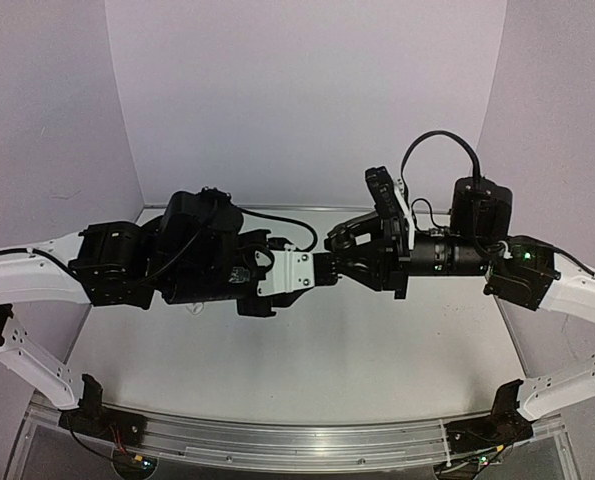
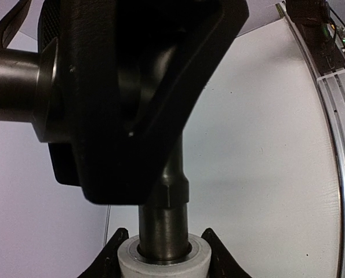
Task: Install the water faucets
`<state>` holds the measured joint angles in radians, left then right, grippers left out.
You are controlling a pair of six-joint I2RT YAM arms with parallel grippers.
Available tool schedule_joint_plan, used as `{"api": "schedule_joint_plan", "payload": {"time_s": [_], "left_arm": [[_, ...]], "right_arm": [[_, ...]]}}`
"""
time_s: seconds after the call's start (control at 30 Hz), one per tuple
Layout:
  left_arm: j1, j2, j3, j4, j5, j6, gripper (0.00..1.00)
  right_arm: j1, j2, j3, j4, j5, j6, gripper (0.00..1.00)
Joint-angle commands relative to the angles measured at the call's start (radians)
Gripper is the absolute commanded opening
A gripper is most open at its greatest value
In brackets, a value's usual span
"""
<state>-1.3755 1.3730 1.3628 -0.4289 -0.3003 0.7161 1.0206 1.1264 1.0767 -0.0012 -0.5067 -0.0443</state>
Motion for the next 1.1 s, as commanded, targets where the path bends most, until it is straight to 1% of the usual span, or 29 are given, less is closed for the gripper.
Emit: {"api": "schedule_joint_plan", "payload": {"time_s": [0.0,0.07,0.1,0.13,0.23,0.4,0.47,0.53,0.63,0.73,0.93,1.0,1.07], "left_arm": [[-0.007,-0.024,0.042,0.018,0.012,-0.052,0.06],[-0.007,-0.042,0.026,0.042,0.02,-0.065,0.01],[-0.006,-0.052,0.018,0.055,0.021,-0.07,0.0],[-0.007,-0.062,0.005,0.066,0.021,-0.071,0.0],[-0.006,-0.094,-0.027,0.098,0.022,-0.093,0.0],[0.02,-0.139,-0.061,0.111,-0.004,-0.173,0.0],[0.055,-0.151,-0.07,0.104,0.012,-0.236,0.0],[0.127,-0.152,-0.062,0.08,0.045,-0.33,0.0],[0.265,-0.13,-0.04,0.011,0.131,-0.503,0.0],[0.368,-0.092,-0.056,0.01,0.177,-0.621,0.0],[0.485,0.064,-0.077,0.055,0.164,-0.843,0.0],[0.498,0.113,-0.098,0.088,0.134,-0.89,0.0],[0.501,0.154,-0.128,0.147,0.106,-0.927,0.0]], "right_arm": [[-0.001,-0.02,0.027,0.072,-0.001,-0.022,0.31],[-0.001,-0.028,0.023,0.06,0.022,-0.029,0.52],[-0.001,-0.033,0.02,0.053,0.037,-0.033,0.59],[-0.001,-0.038,0.018,0.045,0.05,-0.036,0.64],[-0.008,-0.054,0.008,0.025,0.075,-0.043,0.74],[-0.032,-0.102,-0.033,-0.005,0.058,-0.019,0.84],[-0.048,-0.126,-0.053,-0.029,0.047,-0.007,0.91],[-0.069,-0.149,-0.064,-0.048,0.044,0.003,0.98],[-0.103,-0.178,-0.064,-0.079,0.057,0.01,0.98],[-0.142,-0.206,-0.054,-0.104,0.083,0.002,0.98],[-0.189,-0.193,0.028,-0.217,0.237,-0.076,0.98],[-0.199,-0.172,0.058,-0.256,0.316,-0.109,0.98],[-0.207,-0.155,0.084,-0.295,0.355,-0.14,0.98]]}}
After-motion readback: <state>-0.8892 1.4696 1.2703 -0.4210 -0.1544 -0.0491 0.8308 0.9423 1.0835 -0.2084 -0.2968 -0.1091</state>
